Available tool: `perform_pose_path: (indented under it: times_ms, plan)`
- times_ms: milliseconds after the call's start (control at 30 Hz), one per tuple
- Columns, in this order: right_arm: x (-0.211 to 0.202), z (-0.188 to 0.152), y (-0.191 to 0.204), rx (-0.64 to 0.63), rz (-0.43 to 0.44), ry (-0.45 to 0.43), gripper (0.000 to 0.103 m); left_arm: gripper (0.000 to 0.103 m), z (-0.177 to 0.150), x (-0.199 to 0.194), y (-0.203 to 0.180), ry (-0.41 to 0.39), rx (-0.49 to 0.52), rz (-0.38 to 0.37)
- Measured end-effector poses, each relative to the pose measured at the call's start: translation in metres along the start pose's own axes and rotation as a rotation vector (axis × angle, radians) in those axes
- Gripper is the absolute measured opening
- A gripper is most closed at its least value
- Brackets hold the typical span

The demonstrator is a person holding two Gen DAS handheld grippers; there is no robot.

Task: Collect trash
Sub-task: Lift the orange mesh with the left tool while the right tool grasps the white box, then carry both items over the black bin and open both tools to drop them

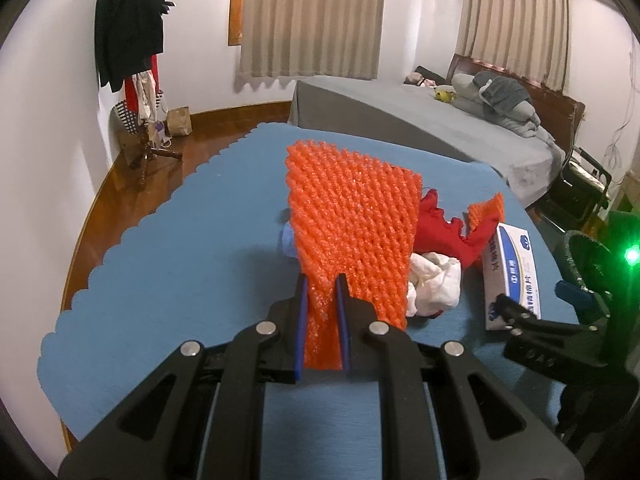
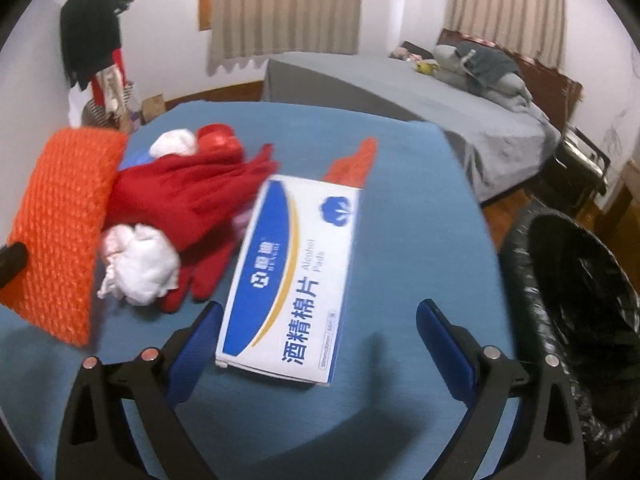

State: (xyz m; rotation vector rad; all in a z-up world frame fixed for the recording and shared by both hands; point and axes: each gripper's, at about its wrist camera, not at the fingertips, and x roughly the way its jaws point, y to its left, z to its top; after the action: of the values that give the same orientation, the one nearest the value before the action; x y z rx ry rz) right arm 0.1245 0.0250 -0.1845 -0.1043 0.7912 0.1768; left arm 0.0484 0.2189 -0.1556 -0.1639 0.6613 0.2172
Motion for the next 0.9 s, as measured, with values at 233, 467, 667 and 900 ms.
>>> perform_pose_path:
  times_ms: [233, 467, 667, 900]
  plan:
    - [0.014, -0.003, 0.004, -0.01, 0.132, 0.074, 0.058, 0.013, 0.002, 0.0, 0.005, 0.0, 0.004, -0.011]
    - [-0.008, 0.005, -0.006, 0.002, 0.152, 0.015, 0.057, 0.013, 0.003, -0.005, 0.002, -0.008, 0.009, -0.016]
    - [-0.029, 0.008, -0.026, 0.036, 0.233, -0.002, 0.057, 0.013, 0.007, -0.015, -0.008, -0.032, 0.021, -0.05]
    - [-0.058, 0.014, -0.055, 0.077, 0.246, -0.073, 0.057, 0.013, 0.015, -0.029, -0.029, -0.06, 0.033, -0.113]
